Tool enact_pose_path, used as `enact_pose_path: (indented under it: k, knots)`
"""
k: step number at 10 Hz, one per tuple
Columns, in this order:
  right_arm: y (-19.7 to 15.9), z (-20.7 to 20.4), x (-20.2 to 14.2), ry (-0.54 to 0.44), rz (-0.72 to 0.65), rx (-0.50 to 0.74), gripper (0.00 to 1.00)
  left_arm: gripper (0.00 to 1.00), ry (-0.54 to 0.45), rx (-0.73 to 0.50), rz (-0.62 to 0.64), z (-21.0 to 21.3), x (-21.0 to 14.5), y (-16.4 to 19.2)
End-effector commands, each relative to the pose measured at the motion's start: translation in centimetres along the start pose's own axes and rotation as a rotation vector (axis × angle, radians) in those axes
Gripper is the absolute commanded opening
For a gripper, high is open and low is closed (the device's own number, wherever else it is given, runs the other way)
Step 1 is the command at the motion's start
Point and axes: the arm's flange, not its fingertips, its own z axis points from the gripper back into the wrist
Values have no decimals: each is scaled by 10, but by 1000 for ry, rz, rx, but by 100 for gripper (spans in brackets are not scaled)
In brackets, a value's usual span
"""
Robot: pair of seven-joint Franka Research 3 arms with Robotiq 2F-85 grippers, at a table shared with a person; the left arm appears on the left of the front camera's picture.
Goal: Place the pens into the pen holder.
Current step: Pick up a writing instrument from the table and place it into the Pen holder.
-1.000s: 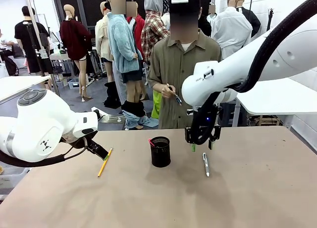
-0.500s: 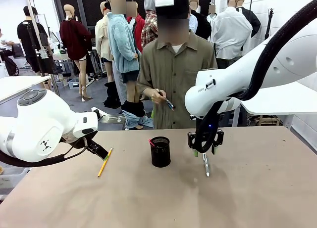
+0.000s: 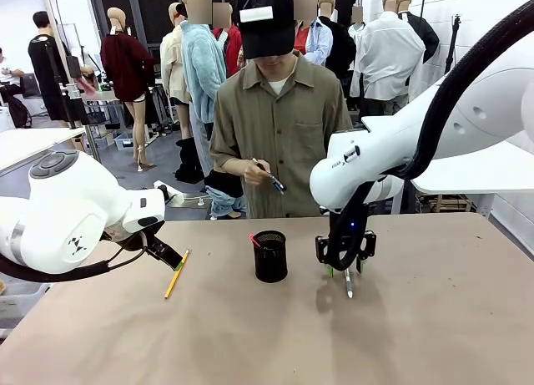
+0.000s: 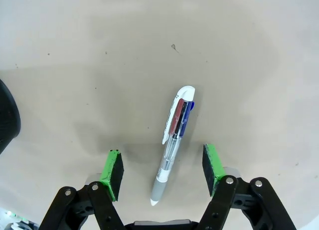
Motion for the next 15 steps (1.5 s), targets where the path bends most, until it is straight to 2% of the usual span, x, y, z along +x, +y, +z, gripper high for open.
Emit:
enact_pose_path:
  k: [1,2,6,11,13,14,15]
  knots:
    - [3,-7,2,-30,-21,-49,80,100,-2,-2,7,1,-1,2]
    - [4,-8,1,-45,6,-44,80,100,-2,-2,7,1,-1,2]
    - [5,-6,-2,-53,3,-55,0,100,-2,-2,7,1,-1,2]
    - [0,-5,0,-38,33,-32,0,100,-2,-2,7,1,-1,2]
    - [-6,6,-7,-116,141,47,0,100,-2,-2,7,1,-1,2]
    - [-12,15,-13,-174,271,122,0,100,-2,-2,7,1,-1,2]
    - [-17,23,-19,-230,329,126,0,100,-2,-2,7,1,-1,2]
